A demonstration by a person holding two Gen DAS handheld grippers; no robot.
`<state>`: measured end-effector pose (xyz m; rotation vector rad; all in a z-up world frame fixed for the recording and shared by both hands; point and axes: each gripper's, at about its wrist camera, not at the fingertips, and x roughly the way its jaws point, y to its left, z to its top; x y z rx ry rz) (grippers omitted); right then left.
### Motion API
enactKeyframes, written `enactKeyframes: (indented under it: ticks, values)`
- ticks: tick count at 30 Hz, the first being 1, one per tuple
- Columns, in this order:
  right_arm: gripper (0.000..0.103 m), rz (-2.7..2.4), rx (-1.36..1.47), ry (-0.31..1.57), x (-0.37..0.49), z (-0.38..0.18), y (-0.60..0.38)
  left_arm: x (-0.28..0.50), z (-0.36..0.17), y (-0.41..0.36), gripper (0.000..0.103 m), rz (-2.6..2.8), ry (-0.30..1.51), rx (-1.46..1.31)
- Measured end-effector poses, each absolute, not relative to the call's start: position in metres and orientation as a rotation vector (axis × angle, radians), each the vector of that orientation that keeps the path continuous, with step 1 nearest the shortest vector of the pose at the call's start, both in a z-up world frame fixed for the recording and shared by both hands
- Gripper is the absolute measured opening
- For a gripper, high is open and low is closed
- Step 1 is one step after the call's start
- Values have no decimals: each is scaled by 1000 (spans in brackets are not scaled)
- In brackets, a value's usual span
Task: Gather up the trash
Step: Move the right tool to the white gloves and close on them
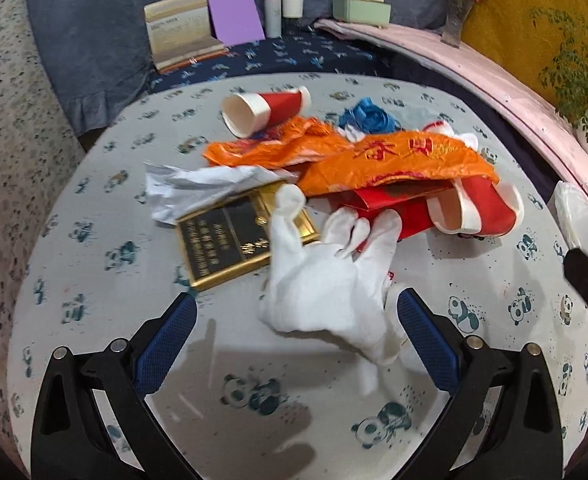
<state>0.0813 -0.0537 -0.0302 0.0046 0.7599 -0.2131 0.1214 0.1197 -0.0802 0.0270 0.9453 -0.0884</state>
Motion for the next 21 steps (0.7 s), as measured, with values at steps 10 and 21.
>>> enactKeyframes:
  ticks: [10,21]
  values:
    - [96,-202,33,728,122,-23,-65,140,-100,119,26,-155,1041,-40]
    - [65,-120,72,741,192,-25,-63,154,-76,118,12,-166,992,-51]
